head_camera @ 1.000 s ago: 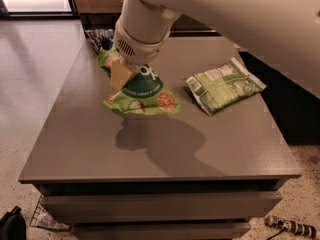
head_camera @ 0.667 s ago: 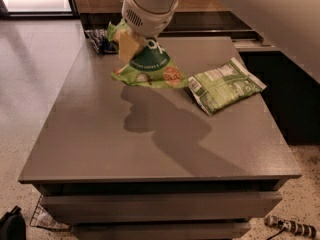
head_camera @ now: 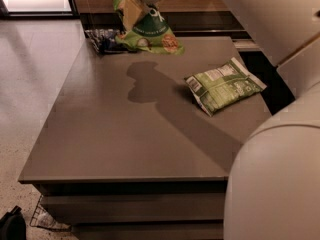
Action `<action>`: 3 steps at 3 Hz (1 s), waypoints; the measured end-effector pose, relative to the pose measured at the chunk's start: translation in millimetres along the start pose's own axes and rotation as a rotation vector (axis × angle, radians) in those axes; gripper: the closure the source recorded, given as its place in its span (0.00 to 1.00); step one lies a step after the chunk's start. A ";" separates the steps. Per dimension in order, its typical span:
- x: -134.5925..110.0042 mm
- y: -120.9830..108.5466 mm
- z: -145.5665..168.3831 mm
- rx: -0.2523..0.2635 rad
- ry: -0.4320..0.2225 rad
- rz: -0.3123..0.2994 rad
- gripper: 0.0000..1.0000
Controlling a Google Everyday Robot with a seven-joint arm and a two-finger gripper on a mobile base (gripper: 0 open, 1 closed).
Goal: Move green rice chip bag near blue chip bag
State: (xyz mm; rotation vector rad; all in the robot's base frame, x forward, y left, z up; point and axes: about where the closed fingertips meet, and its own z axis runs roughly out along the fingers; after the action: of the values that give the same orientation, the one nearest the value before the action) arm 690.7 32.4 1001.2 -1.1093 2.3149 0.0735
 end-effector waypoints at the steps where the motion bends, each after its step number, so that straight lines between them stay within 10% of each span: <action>1: -27.4 -31.1 2.3 0.022 -0.076 0.057 1.00; 3: -53.3 -59.8 -11.6 0.069 -0.239 0.146 1.00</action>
Offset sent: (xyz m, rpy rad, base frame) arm 0.0699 -0.0159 0.0225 0.3087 -0.2043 -0.1942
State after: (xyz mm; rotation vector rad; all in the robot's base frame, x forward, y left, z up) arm 755.5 27.3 1049.3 -0.8467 2.1631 0.1708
